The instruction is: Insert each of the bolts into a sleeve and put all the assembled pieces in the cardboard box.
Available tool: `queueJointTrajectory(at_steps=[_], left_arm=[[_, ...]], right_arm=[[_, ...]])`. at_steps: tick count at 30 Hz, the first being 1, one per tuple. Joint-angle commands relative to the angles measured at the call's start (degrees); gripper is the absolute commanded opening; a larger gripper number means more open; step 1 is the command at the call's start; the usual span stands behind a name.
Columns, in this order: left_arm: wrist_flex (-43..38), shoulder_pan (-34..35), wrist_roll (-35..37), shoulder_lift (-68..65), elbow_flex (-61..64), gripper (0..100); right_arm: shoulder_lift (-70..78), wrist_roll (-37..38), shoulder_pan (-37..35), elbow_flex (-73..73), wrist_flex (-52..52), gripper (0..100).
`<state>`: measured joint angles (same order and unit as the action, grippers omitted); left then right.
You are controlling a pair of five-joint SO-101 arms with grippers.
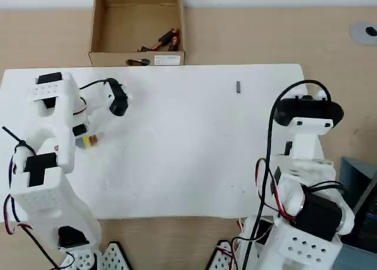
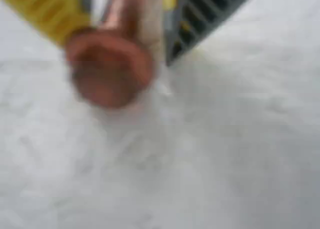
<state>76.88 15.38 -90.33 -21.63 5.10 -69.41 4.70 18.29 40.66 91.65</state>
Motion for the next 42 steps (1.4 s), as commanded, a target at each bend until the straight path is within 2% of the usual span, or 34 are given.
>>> queueJointTrajectory(at_steps=[1, 4, 8, 13, 17, 22, 30, 37, 42], left_arm=[[-3.6, -0.2, -1.8, -1.6, -3.0, 0], [1.3, -0.3, -0.8, -1.6, -5.9, 0], [12.2, -1.8, 2.7, -1.6, -15.3, 0], [23.6, -4.5, 12.0, -1.6, -26.9, 0], [23.6, -5.0, 26.7, -1.6, -33.0, 0], [23.6, -5.9, 41.2, 3.0, -38.5, 0], [23.6, -10.6, 49.4, 23.4, -35.1, 0], [23.6, -12.6, 60.8, 40.9, -26.4, 0], [23.5, -12.5, 65.4, 55.8, -15.5, 0]], right_arm=[[-0.5, -0.1, 0.3, -0.1, -1.2, 1.0], [-0.5, -0.1, 0.3, -0.1, -1.1, 1.0], [-0.5, 0.0, 0.3, -0.3, -1.1, 1.0], [-0.5, 7.1, 0.3, -4.1, -1.4, 1.2], [-0.5, 11.6, 0.3, -8.1, -0.9, 1.2], [-0.5, 11.8, 0.4, -10.9, 1.5, 1.0], [-0.6, 11.7, 0.4, -19.2, 6.3, 1.0], [-2.2, 11.4, 0.7, -20.4, 6.3, 0.9], [-11.3, 2.6, 0.3, -15.5, 3.3, 0.9]])
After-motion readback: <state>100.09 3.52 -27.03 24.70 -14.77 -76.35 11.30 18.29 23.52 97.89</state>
